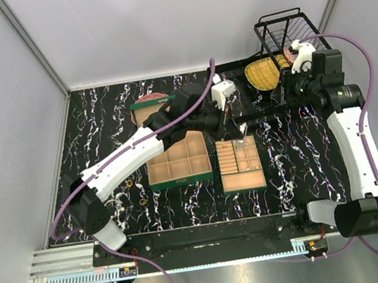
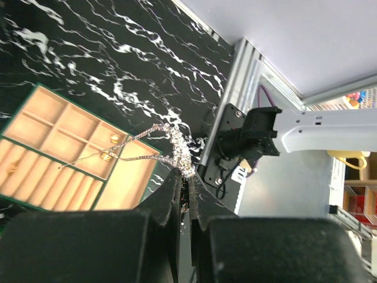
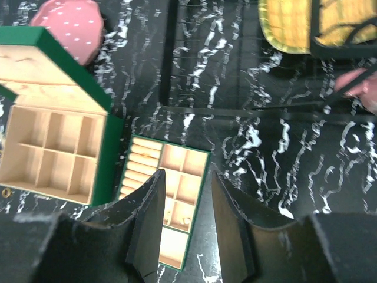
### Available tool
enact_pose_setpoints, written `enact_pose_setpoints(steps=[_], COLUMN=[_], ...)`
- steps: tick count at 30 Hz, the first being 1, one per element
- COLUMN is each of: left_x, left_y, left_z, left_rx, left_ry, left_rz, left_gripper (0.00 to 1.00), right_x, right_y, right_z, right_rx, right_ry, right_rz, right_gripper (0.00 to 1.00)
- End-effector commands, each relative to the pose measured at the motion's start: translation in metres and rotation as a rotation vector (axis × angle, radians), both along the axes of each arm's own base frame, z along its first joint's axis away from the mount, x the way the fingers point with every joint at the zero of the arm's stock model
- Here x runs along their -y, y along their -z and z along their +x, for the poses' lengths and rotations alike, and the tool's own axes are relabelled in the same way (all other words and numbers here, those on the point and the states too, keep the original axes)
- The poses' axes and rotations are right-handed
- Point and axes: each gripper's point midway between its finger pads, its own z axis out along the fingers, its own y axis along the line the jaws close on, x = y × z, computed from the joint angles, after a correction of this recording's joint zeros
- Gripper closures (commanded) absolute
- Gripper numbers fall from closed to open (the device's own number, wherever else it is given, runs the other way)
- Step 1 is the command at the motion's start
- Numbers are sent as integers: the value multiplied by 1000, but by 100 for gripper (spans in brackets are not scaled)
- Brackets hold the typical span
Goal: Organize the mixed jewelry
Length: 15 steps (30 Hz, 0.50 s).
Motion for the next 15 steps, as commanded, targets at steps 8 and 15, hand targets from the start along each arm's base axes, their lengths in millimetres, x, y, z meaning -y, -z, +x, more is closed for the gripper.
enact_pose_setpoints(steps=[8,15], left_x=[26,27], left_y=[-12,-11], left_z=[-43,-55], left_rx=[-29,-24], left_ry=[120,139], left_rz=[-60,-56], left_gripper=[100,100], right_x=[51,54], right_y=[22,30], right_z=[-4,-6], right_rx=[-56,-80], right_ry=[152,153], right_rz=[-53,-37], right_gripper=[57,57])
